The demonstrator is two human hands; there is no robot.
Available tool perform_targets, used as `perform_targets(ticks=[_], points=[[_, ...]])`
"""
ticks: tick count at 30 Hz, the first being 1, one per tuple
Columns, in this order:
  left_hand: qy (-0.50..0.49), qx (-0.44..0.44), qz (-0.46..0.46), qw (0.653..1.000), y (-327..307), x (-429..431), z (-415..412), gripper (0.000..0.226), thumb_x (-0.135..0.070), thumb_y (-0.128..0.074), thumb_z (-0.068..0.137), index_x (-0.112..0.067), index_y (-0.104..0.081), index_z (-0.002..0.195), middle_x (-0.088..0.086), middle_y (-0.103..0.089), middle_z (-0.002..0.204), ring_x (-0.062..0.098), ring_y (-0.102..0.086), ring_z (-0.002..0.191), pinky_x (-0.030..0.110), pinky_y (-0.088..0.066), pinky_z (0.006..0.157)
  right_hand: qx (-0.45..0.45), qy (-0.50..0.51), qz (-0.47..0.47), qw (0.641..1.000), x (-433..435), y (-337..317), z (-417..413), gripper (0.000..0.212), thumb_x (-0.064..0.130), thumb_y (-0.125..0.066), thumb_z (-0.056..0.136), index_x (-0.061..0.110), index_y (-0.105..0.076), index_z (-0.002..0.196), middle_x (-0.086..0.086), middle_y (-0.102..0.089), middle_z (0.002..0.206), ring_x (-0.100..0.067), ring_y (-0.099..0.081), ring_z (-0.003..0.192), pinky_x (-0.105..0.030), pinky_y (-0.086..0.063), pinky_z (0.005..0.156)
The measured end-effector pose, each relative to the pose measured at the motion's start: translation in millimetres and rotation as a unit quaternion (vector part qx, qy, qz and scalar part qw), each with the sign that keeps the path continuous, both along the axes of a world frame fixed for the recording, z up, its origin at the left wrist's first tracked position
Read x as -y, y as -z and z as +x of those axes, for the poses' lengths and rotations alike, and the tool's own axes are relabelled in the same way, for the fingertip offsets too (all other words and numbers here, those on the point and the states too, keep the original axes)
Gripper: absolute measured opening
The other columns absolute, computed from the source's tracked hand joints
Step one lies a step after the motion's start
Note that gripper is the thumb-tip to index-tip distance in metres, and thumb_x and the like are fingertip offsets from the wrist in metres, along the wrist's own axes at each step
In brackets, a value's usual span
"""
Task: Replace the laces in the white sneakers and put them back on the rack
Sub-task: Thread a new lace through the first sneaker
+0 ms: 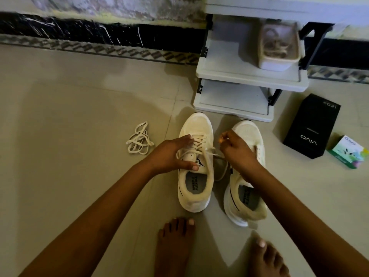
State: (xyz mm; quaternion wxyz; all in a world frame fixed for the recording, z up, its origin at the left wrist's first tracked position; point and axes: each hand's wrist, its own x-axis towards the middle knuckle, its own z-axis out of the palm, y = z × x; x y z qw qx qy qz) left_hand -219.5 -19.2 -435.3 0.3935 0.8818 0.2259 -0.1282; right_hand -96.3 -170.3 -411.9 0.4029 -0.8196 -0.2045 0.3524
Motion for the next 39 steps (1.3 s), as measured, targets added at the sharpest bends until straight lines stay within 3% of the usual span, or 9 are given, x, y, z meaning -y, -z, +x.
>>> perform_targets(ticks=[5, 10, 14, 17, 21, 27, 31, 34, 39], points=[[0.010, -0.026, 0.026, 0.999, -0.8, 0.5, 3.2, 0.091, -0.047, -0.077, 0.069, -0.024, -0.033, 0.145, -0.003, -0.040, 0.148, 0.016, -0.038, 0.134, 0.029, -0.031, 0.107, 0.208, -0.176, -0.075, 0.959, 2.1, 19.6, -6.5, 0.026, 0.028, -0.041, 0.099, 0.007, -0.055, 0.104, -0.010, -0.061, 0.096, -0.024, -0.058, 0.085, -0.035, -0.049, 0.076], [-0.002, -0.023, 0.013, 1.000, 0.6, 2.8, 2.0, 0.089, -0.047, -0.077, 0.069, -0.022, -0.036, 0.144, -0.002, -0.044, 0.145, 0.014, -0.041, 0.131, 0.019, -0.030, 0.099, 0.195, -0.231, -0.063, 0.951, 1.3, 11.1, 2.4, 0.029, 0.028, -0.047, 0.097, 0.003, -0.061, 0.102, -0.013, -0.057, 0.101, -0.027, -0.056, 0.092, -0.034, -0.046, 0.080], [0.002, -0.022, 0.015, 1.000, 0.0, 3.5, 2.6, 0.087, -0.044, -0.077, 0.070, -0.022, -0.037, 0.143, -0.002, -0.046, 0.144, 0.015, -0.042, 0.130, 0.017, -0.029, 0.094, -0.021, -0.108, 0.109, 0.988, 1.1, -24.7, 6.8, 0.030, 0.024, -0.041, 0.099, -0.001, -0.057, 0.104, -0.008, -0.058, 0.105, -0.018, -0.055, 0.100, -0.022, -0.043, 0.081], [0.002, -0.026, 0.014, 1.000, 0.7, 3.1, 1.7, 0.088, -0.046, -0.076, 0.070, -0.023, -0.036, 0.144, -0.003, -0.043, 0.145, 0.014, -0.041, 0.131, 0.016, -0.028, 0.094, -0.155, -0.036, 0.216, 0.963, -0.7, -37.5, 9.4, 0.024, 0.024, -0.037, 0.100, 0.009, -0.053, 0.089, -0.001, -0.063, 0.084, -0.014, -0.061, 0.083, -0.025, -0.051, 0.082], [0.001, -0.033, 0.014, 0.999, -0.2, 4.4, 2.6, 0.088, -0.046, -0.076, 0.071, -0.023, -0.034, 0.145, -0.003, -0.044, 0.145, 0.014, -0.042, 0.130, 0.016, -0.028, 0.092, 0.038, -0.072, 0.035, 0.996, -7.4, -7.9, 1.9, 0.017, 0.028, -0.045, 0.098, 0.013, -0.049, 0.103, -0.003, -0.057, 0.089, -0.017, -0.057, 0.082, -0.034, -0.050, 0.075], [0.003, -0.033, 0.008, 0.999, 0.0, 3.7, 2.5, 0.087, -0.044, -0.076, 0.072, -0.022, -0.033, 0.145, -0.002, -0.041, 0.147, 0.015, -0.039, 0.133, 0.015, -0.026, 0.093, 0.263, -0.250, -0.082, 0.928, 3.1, 22.0, -2.7, 0.027, 0.027, -0.043, 0.098, 0.005, -0.057, 0.106, -0.010, -0.050, 0.106, -0.022, -0.049, 0.098, -0.025, -0.038, 0.078], [0.000, -0.036, 0.007, 0.999, 0.6, 2.5, 1.9, 0.087, -0.044, -0.076, 0.072, -0.024, -0.034, 0.145, -0.003, -0.041, 0.147, 0.015, -0.039, 0.133, 0.016, -0.027, 0.092, 0.012, -0.068, 0.104, 0.992, -1.6, -23.5, 7.8, 0.019, 0.021, -0.039, 0.100, 0.015, -0.057, 0.097, 0.000, -0.051, 0.094, -0.012, -0.050, 0.088, -0.022, -0.040, 0.074], [0.004, -0.036, 0.011, 0.999, 0.5, 1.8, 2.3, 0.088, -0.045, -0.076, 0.071, -0.024, -0.034, 0.145, -0.003, -0.038, 0.149, 0.015, -0.037, 0.135, 0.017, -0.027, 0.095, -0.153, -0.007, 0.230, 0.961, -3.5, -46.9, 17.2, 0.025, 0.023, -0.034, 0.101, 0.013, -0.057, 0.094, -0.001, -0.063, 0.092, -0.013, -0.061, 0.089, -0.024, -0.051, 0.080], [-0.003, -0.026, 0.001, 1.000, 1.4, 3.1, 1.2, 0.087, -0.044, -0.078, 0.070, -0.024, -0.036, 0.144, -0.004, -0.040, 0.148, 0.012, -0.037, 0.134, 0.016, -0.026, 0.098, -0.087, 0.027, 0.064, 0.994, -7.2, -18.8, 2.3, 0.022, 0.030, -0.043, 0.099, 0.015, -0.049, 0.084, 0.001, -0.053, 0.075, -0.010, -0.050, 0.065, -0.017, -0.044, 0.056]])
